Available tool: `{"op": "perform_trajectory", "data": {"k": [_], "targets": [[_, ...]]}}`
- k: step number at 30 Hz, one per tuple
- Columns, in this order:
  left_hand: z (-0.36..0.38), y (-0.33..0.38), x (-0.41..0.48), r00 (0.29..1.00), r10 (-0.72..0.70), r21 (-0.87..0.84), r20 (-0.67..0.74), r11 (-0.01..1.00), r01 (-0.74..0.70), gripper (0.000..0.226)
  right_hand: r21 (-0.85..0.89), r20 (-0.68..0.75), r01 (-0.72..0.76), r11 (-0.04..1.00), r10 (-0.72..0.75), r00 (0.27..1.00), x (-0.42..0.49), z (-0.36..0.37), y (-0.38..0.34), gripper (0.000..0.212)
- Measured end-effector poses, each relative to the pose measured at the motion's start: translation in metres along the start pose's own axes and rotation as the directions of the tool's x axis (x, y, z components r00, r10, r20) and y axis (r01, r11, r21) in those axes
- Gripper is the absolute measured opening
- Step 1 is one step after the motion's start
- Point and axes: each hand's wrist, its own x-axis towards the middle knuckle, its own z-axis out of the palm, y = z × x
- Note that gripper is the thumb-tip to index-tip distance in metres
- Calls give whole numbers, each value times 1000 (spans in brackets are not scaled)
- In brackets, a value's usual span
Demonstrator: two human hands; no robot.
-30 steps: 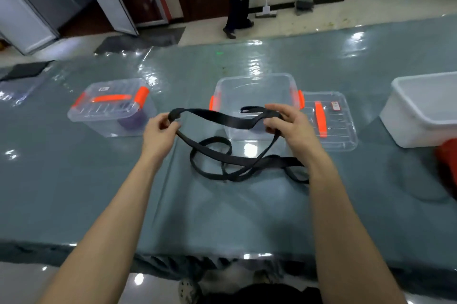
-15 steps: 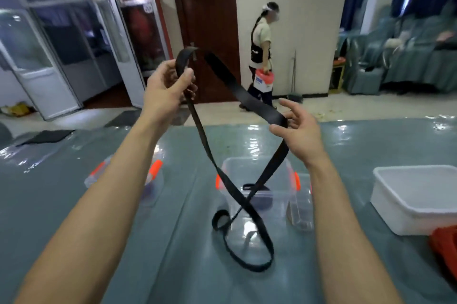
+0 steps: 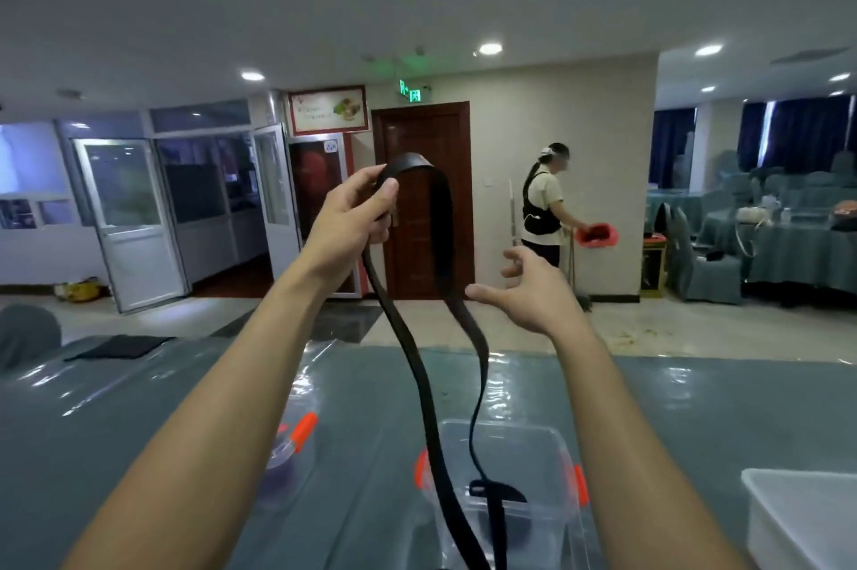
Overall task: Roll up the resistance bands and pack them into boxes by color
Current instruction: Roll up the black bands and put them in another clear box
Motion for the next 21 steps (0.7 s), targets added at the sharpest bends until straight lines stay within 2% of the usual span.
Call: {"op": "perform_trajectory", "data": {"k": [3,5,8,10,12,14,17,21], "targets": [[10,-10,-17,982,-72,138,175,989,48,29,42,-94,207,977,-203,975,-19,15,-1,86],[19,-22,-32,950,-133,242,281,968,64,30,94,-20,259,961,-258,966,-34,26,3,81],[28,-35,-53,931,-176,275,321,958,86,32,256,168,171,951,-218,961,-55,37,17,60],[32,-41,-67,932,-201,286,302,952,113,31,449,243,54,892,-180,953,-74,40,33,40],[34,-49,-81,932,-216,298,292,946,126,28,566,284,-41,823,-148,947,-96,46,51,32],[39,-57,-96,926,-219,329,307,938,113,28,571,285,-79,817,-107,953,-119,56,70,21],[50,-72,-124,911,-234,389,341,917,90,27,533,203,-104,840,-7,979,-137,66,92,11],[70,-111,-170,894,-329,317,305,920,231,30,639,154,-103,762,5,988,-143,54,109,16]]}}
